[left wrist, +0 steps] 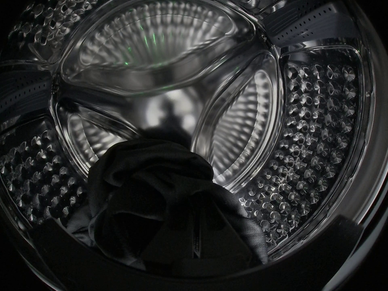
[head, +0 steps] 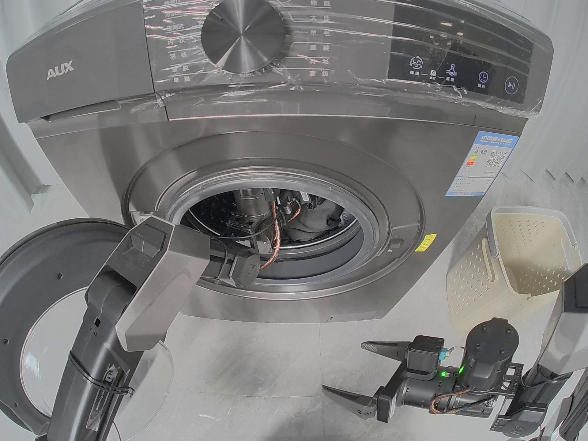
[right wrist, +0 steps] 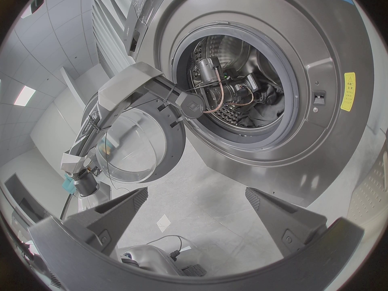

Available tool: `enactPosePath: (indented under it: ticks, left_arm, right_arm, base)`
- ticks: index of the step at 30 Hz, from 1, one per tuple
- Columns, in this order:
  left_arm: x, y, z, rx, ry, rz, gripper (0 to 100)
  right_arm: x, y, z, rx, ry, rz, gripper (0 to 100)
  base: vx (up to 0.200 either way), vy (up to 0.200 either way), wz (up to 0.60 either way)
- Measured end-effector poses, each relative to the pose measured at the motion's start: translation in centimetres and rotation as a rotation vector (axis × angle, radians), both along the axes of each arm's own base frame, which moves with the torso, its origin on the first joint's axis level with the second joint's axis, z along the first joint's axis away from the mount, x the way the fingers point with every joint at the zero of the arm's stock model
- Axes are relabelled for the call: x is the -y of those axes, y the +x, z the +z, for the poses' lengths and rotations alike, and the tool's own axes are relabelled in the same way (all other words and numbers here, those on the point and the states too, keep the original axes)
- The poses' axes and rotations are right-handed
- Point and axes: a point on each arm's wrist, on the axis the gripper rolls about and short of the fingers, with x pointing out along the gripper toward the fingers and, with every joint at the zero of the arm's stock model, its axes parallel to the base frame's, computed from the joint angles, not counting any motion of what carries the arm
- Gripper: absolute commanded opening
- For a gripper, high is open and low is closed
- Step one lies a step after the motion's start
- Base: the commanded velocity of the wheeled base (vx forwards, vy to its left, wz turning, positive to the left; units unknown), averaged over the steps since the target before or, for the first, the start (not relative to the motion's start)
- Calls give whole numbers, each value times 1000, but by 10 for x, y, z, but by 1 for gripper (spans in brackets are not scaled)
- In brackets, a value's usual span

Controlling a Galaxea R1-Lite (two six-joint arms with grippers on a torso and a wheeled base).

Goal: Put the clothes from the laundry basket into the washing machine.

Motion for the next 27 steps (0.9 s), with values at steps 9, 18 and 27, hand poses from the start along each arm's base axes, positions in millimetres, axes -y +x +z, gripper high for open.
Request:
enactPosePath:
  ticks: [9,18,27]
  left_arm:
    - [5,11,-13,-39,24,2,0]
    - [10,9,-20,-65,40,-7,100]
    - [6,-7,-34,-169,102,-19,100]
  right_arm:
    - [0,0,0,0,0,1,100]
    - [0,0,0,1,1,0,100]
    - [0,0,1,2,3,-1,100]
  base:
    - [0,0,0]
    - [0,0,0]
    - [0,0,0]
